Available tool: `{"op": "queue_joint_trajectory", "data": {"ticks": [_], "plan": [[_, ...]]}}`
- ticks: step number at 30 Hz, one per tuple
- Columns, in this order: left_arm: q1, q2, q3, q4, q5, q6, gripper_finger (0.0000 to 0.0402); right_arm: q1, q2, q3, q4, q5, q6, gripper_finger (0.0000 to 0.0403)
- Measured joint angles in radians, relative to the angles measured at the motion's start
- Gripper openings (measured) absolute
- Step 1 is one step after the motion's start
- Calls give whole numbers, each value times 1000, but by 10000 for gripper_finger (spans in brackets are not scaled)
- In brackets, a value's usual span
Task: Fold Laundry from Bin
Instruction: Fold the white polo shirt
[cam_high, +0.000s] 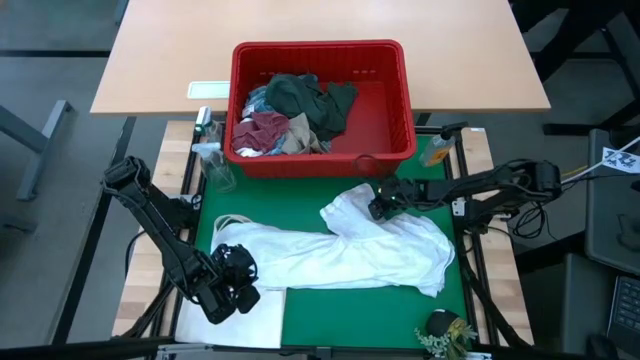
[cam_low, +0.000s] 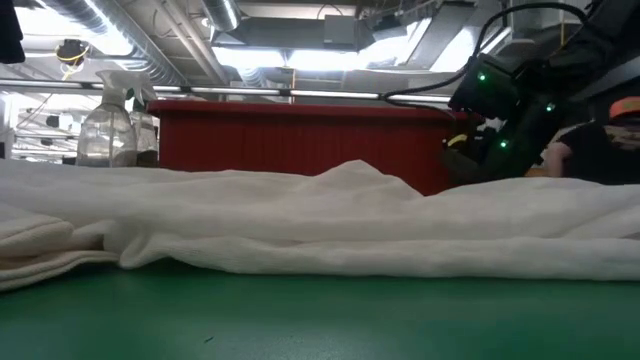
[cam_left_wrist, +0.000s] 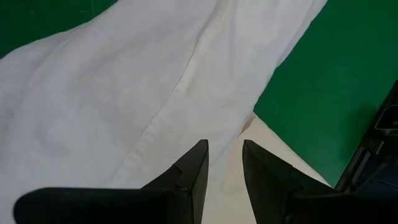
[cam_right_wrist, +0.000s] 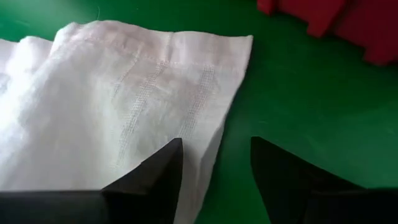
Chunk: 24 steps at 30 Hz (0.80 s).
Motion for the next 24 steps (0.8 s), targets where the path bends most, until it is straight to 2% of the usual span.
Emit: {"op": "queue_joint_trajectory", "data": {"ticks": [4, 11, 15, 24], "plan": [[0, 0, 0, 0, 0, 0, 94, 0, 2, 0, 1, -7, -20, 145], [0, 0, 0, 0, -1, 0, 94, 0, 3, 0, -1, -40, -90, 14], [0, 0, 0, 0, -1, 0, 94, 0, 4, 17, -14, -77, -110, 18], [0, 0, 0, 0, -3, 0, 94, 1, -49, 87, -25, -84, -146, 5]]}}
